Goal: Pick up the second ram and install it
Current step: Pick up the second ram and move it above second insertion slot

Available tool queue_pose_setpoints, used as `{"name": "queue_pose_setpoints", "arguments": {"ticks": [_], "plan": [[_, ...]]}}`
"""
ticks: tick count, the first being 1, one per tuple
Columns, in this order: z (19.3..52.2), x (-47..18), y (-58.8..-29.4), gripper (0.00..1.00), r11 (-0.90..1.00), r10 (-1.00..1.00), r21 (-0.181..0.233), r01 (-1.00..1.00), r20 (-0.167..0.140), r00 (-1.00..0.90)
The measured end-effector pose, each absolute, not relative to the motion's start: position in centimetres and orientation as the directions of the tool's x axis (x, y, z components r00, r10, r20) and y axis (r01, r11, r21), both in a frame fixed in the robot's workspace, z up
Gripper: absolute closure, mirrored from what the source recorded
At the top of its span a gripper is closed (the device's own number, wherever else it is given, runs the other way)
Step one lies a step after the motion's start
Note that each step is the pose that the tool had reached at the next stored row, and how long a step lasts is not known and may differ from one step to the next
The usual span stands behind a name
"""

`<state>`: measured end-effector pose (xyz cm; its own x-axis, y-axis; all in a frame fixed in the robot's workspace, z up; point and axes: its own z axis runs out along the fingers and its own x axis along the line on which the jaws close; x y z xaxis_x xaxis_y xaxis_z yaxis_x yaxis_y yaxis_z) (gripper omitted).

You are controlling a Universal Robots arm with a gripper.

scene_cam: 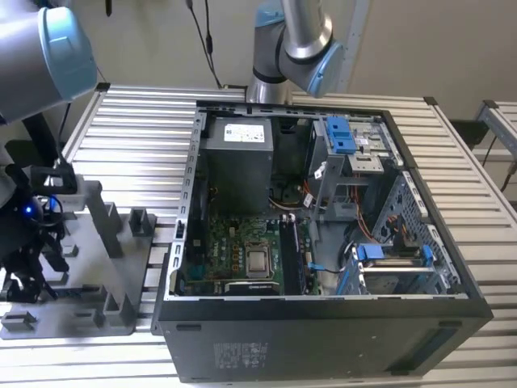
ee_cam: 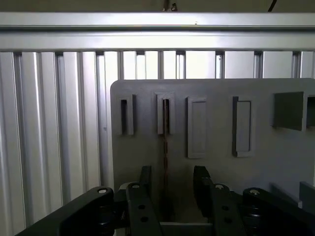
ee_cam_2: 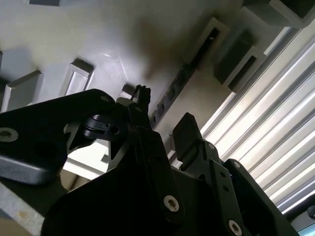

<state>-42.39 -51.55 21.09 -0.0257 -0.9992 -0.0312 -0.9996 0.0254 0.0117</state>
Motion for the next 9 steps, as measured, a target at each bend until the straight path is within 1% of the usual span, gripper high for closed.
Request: {"name": "queue_pose_setpoints", "arguments": {"ticks": [6,9], "plan": [[20.29,-42.54,-51.55,0.52,0.024,-0.999,-0.005,-1.0,-0.032,-0.024],[19.97,-42.69,-51.55,0.52,0.024,-0.999,-0.007,-1.0,-0.032,-0.024]]}}
